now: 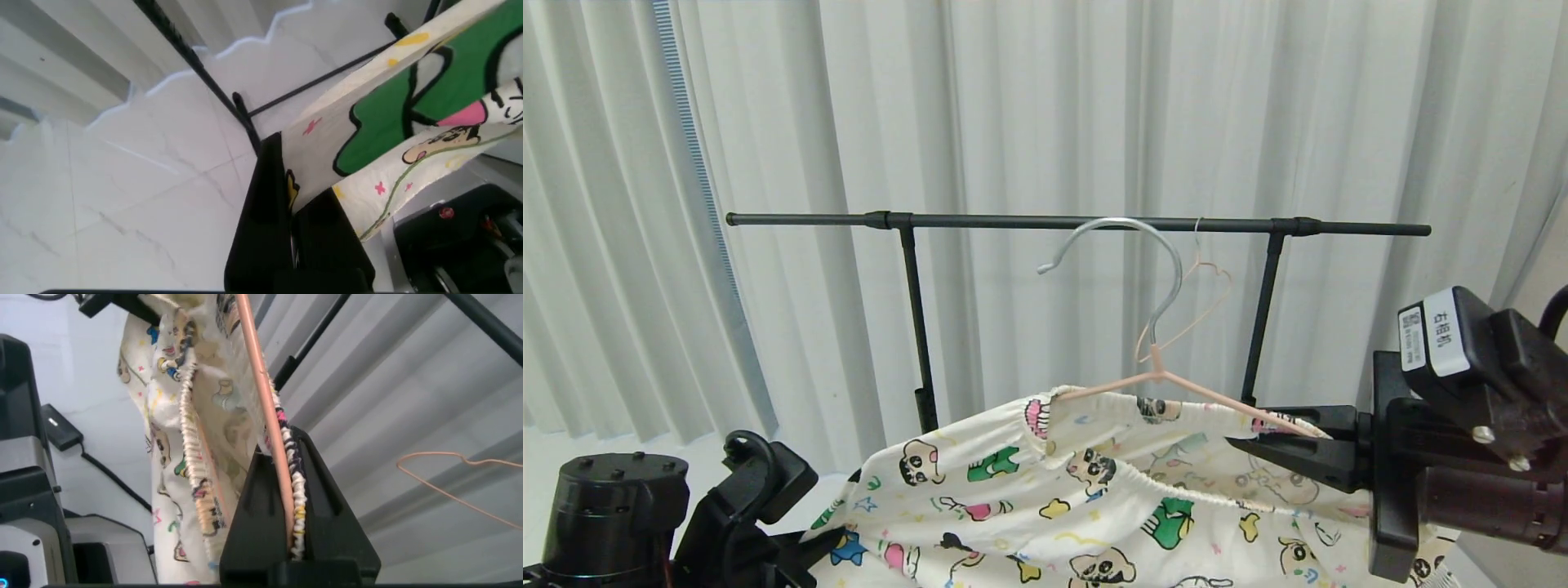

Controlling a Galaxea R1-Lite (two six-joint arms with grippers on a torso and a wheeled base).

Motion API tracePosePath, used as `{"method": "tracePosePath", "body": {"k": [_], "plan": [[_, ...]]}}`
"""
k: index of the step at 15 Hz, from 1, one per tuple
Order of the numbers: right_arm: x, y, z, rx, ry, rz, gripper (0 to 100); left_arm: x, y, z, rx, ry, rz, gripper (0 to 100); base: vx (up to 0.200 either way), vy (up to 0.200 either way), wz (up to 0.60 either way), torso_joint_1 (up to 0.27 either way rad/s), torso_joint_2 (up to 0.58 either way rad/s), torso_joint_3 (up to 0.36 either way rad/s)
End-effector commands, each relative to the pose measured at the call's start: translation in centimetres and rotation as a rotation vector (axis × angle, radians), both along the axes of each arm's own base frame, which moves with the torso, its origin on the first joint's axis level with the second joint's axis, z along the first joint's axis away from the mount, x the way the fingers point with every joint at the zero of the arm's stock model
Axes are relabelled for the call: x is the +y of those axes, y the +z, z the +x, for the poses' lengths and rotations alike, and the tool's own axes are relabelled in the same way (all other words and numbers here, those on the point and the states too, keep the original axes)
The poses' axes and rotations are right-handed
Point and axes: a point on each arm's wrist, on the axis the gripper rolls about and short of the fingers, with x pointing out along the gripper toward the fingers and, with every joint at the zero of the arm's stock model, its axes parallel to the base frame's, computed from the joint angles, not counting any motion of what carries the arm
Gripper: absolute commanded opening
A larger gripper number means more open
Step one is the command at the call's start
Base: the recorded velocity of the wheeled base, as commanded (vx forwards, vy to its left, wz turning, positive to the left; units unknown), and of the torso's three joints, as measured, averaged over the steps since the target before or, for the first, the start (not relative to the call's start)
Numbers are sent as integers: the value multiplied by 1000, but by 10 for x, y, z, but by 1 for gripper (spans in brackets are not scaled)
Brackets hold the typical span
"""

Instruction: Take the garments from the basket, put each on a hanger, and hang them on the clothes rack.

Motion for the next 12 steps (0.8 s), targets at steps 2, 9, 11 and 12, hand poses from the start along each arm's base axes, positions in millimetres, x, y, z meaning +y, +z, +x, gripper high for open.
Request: {"method": "tracePosePath", "body": {"k": [2, 9, 11, 12], "plan": [[0, 1, 0, 3, -4, 11, 0, 2, -1, -3, 3, 11, 2, 0, 0, 0, 0, 0, 0, 0], [0, -6, 1, 25, -12, -4, 0, 3, 15, -13, -101, 8, -30, 100, 0, 0, 0, 0, 0, 0], [-8, -14, 4, 39, -75, -27, 0, 5, 25, -21, -163, 31, -81, 100, 0, 0, 0, 0, 0, 0], [-12, -14, 5, 46, -106, -23, 0, 5, 30, -26, -194, 46, -111, 100, 0, 0, 0, 0, 0, 0]]}}
